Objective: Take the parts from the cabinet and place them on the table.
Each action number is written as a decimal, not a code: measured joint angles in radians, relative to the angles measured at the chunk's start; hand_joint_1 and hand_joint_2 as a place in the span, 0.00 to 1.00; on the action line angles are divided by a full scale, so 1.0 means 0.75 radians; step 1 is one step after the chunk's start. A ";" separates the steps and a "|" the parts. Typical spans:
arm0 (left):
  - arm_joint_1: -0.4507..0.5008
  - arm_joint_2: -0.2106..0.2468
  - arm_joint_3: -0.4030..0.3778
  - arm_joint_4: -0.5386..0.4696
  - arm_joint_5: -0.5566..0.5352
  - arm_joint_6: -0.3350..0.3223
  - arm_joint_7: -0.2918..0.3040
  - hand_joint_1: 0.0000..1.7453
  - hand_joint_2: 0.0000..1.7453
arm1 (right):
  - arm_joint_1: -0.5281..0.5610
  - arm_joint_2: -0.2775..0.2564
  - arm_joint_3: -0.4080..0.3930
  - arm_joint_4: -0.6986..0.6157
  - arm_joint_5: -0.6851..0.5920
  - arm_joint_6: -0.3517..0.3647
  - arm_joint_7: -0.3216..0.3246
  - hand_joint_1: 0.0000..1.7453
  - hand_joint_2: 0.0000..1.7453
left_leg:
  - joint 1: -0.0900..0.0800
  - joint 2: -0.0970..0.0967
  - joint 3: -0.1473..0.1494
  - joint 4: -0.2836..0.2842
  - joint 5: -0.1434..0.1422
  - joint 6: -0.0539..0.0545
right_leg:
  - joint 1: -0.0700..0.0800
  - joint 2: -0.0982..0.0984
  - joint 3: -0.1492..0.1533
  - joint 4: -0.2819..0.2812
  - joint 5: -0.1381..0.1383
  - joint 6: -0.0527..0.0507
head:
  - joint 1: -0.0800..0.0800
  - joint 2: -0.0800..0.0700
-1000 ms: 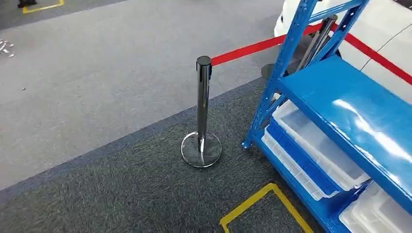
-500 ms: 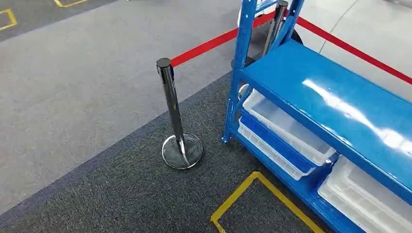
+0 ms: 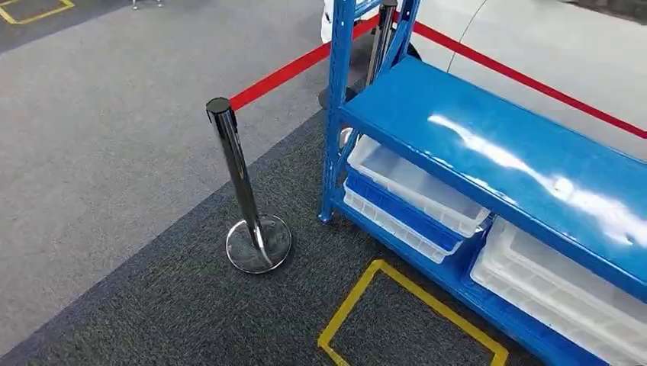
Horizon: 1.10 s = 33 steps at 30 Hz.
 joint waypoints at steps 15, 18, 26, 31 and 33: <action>-0.006 0.001 0.004 0.000 0.000 0.001 -0.008 0.00 0.00 | -0.002 -0.001 -0.001 0.000 0.005 -0.001 0.003 0.00 0.00 | -0.007 0.030 -0.036 0.170 -0.152 -0.063 | -0.002 -0.030 0.124 -0.228 0.131 -0.072 | -0.008 0.000; -0.002 0.001 0.005 0.000 0.001 0.001 -0.009 0.00 0.00 | -0.002 -0.001 -0.001 0.000 0.005 0.000 0.003 0.00 0.00 | -0.007 0.011 -0.164 0.431 -0.235 -0.070 | 0.002 0.024 0.120 -0.223 0.133 -0.074 | -0.009 0.000; -0.006 0.003 0.006 0.000 0.003 0.000 -0.026 0.00 0.00 | -0.001 -0.001 -0.001 0.000 0.006 0.005 0.003 0.00 0.00 | -0.008 -0.085 -0.007 0.029 -0.021 -0.038 | -0.003 0.153 0.094 -0.197 0.133 -0.031 | -0.009 0.000; 0.000 -0.003 0.007 0.000 0.000 -0.004 -0.038 0.00 0.00 | -0.002 -0.004 -0.001 0.000 0.008 0.004 0.002 0.00 0.00 | 0.003 0.005 -0.004 0.004 -0.003 0.000 | 0.005 0.001 -0.027 0.050 -0.014 -0.007 | -0.001 0.000; 0.003 -0.003 0.007 0.000 -0.001 -0.004 -0.041 0.00 0.00 | -0.002 -0.004 -0.002 0.000 0.008 0.004 0.002 0.00 0.00 | 0.000 0.048 -0.005 0.006 -0.006 0.000 | -0.001 -0.006 -0.101 0.208 -0.065 0.000 | -0.001 0.000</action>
